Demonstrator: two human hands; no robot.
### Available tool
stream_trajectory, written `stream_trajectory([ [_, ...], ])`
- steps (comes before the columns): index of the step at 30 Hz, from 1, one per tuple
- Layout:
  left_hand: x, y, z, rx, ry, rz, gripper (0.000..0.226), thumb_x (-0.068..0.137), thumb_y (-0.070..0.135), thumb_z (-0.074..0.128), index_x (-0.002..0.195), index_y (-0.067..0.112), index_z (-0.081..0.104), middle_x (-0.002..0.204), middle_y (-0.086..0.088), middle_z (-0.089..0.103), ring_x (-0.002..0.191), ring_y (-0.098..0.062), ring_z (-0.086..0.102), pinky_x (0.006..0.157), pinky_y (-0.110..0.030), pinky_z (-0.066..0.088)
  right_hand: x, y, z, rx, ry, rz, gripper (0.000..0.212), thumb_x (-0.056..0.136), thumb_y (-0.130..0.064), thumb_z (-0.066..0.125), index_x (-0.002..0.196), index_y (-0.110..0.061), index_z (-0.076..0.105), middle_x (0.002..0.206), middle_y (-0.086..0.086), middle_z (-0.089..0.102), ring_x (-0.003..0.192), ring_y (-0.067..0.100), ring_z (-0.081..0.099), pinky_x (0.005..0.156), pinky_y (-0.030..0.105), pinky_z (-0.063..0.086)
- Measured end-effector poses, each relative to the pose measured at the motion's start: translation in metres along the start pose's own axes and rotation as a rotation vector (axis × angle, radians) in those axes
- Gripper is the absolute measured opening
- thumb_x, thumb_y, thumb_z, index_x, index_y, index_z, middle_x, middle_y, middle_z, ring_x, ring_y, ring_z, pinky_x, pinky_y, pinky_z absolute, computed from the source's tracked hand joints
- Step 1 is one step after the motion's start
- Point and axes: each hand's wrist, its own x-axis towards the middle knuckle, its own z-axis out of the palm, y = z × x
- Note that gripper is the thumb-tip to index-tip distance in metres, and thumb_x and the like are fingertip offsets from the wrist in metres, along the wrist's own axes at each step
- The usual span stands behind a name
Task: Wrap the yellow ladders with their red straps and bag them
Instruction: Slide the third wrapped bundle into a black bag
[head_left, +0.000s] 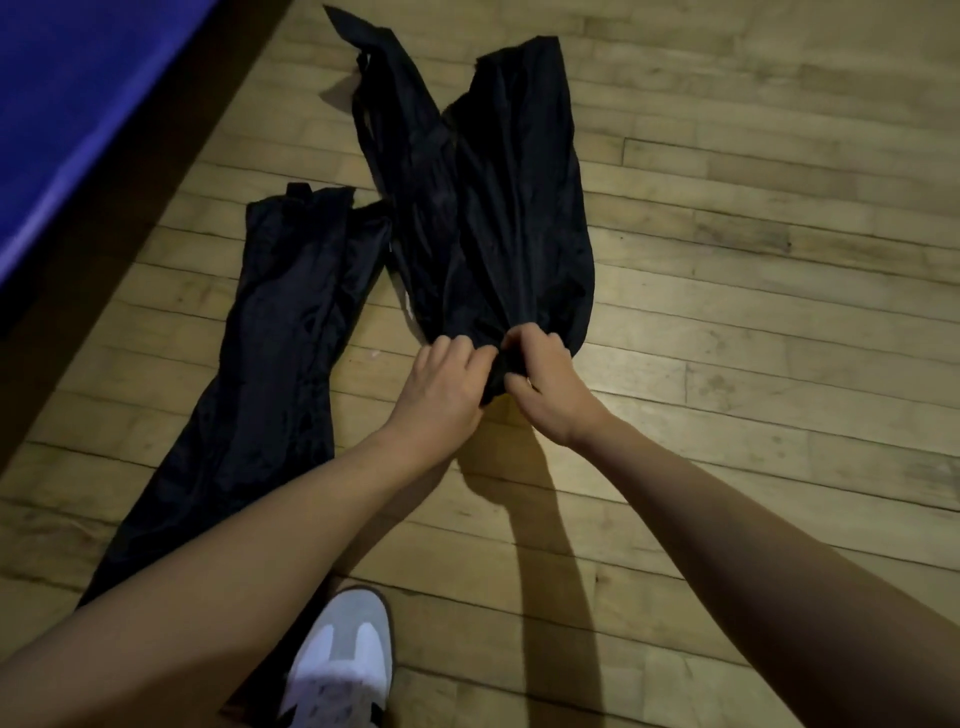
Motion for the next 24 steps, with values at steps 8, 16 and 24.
stream_trajectory([
  [8, 0.043, -0.007, -0.002, 0.098, 0.036, 0.143, 0.031, 0.057, -0.005, 0.077, 0.084, 0.002, 0.063, 0.079, -0.014, 0.055, 0.065, -0.033, 0.054, 0.054, -0.038, 0.044, 0.025, 0.032, -0.03, -0.294, 0.126, -0.074, 0.028, 0.078, -0.022, 0.067, 0.099, -0.009, 0.054, 0.096, 0.005, 0.045, 0.087, 0.025, 0.041, 0.076, 0.033, 0.033],
  [16, 0.1, -0.006, -0.001, -0.01, 0.042, 0.116, 0.036, 0.052, -0.017, 0.072, 0.082, 0.0, 0.058, 0.072, -0.016, 0.056, 0.058, -0.033, 0.057, 0.049, -0.036, 0.045, 0.047, 0.04, -0.039, -0.321, 0.292, -0.077, 0.027, 0.069, 0.004, 0.072, 0.092, 0.0, 0.058, 0.088, 0.017, 0.055, 0.067, 0.034, 0.055, 0.053, 0.034, 0.041],
  [24, 0.138, -0.01, 0.011, -0.011, 0.041, 0.1, 0.037, 0.062, -0.013, 0.073, 0.095, 0.0, 0.059, 0.072, -0.012, 0.058, 0.056, -0.031, 0.057, 0.049, -0.032, 0.042, 0.068, 0.06, -0.059, -0.297, 0.263, -0.066, 0.038, 0.085, 0.003, 0.056, 0.121, -0.008, 0.056, 0.104, 0.015, 0.051, 0.068, 0.034, 0.055, 0.049, 0.043, 0.05],
])
